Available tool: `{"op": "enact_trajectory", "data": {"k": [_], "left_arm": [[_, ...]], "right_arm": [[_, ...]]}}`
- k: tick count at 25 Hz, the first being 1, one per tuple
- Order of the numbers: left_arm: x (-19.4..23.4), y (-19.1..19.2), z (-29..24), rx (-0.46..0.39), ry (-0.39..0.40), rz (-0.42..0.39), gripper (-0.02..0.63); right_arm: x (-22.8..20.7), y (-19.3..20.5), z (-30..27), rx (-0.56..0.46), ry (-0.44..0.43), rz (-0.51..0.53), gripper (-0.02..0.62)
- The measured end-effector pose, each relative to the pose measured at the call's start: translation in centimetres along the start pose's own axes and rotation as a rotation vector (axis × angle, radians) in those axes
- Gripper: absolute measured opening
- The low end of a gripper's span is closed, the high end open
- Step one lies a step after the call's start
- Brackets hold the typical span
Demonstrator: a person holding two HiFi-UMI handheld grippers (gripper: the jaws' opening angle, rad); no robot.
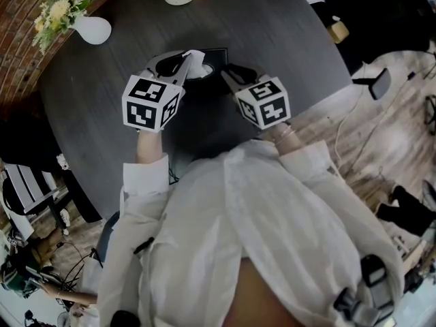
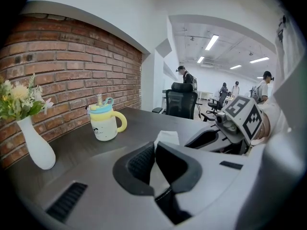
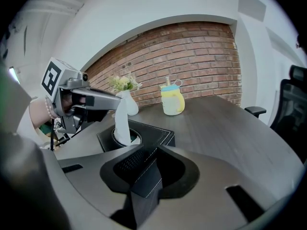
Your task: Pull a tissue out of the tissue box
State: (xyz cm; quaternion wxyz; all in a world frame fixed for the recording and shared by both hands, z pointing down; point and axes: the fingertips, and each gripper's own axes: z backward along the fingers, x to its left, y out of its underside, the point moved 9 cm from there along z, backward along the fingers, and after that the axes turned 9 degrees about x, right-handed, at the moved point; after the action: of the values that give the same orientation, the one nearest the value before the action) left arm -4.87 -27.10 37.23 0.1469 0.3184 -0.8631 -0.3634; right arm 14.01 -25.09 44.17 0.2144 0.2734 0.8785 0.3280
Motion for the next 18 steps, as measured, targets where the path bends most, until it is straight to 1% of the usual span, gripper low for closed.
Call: {"op": "enact_trajectory", "data": {"k": [18], "left_arm": [[0.2, -0.68, 0.35, -0.03, -0.01, 0.019, 0.009]], "right_arm": [[-0.08, 0.07, 0.19, 0.005, -0.005, 0.002, 0.078]]}}
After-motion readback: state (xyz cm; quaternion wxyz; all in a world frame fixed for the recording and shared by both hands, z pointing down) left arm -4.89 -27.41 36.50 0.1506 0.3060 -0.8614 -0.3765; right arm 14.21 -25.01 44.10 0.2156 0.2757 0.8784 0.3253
